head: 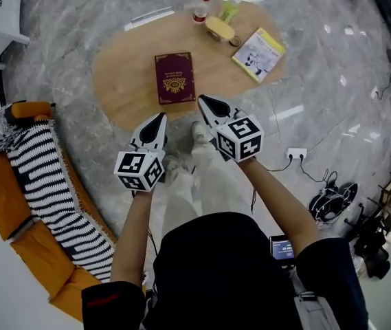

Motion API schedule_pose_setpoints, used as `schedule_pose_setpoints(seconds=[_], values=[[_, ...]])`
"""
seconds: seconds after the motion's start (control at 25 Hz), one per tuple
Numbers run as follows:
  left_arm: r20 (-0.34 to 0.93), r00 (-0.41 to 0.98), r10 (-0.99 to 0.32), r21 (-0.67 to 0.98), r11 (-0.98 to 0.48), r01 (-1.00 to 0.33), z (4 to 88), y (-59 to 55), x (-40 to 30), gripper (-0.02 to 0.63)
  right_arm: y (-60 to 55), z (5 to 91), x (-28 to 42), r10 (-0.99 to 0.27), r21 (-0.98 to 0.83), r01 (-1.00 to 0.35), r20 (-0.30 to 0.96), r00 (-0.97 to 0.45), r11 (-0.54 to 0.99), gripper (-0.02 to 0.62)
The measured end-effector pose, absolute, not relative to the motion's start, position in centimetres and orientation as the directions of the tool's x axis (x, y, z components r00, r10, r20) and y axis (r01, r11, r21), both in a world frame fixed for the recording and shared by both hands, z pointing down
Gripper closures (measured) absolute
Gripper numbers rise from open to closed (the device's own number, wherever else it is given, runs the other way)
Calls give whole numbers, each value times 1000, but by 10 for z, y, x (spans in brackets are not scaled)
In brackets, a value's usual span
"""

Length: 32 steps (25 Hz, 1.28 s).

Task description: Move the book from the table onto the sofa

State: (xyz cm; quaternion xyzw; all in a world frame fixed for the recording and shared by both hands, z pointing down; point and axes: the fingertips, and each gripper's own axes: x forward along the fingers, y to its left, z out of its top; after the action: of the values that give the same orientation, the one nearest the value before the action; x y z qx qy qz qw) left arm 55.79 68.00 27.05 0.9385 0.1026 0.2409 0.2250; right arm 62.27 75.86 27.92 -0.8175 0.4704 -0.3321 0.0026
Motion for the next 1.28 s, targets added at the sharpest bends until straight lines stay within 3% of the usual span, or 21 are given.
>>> schedule_pose_setpoints(seconds=[0.76,0.8,0.92,1.04,1.28], values=[[589,747,307,548,-832,-90,481,642,610,595,771,491,675,-688,-423,-632,681,250,-649,586],[601,738,308,546,-832,-97,491,639,612,595,769,498,677,-690,-434,-627,682,240,-647,578],[625,719,304,546,-828,-124,515,630,620,590,760,518,683,-706,-478,-616,683,188,-626,443],[644,702,305,549,-823,-147,540,624,632,530,755,540,692,-694,-479,-611,700,168,-630,434],[668,653,356,575,-804,-151,581,629,653,376,743,575,715,-687,-510,-568,712,144,-647,357]])
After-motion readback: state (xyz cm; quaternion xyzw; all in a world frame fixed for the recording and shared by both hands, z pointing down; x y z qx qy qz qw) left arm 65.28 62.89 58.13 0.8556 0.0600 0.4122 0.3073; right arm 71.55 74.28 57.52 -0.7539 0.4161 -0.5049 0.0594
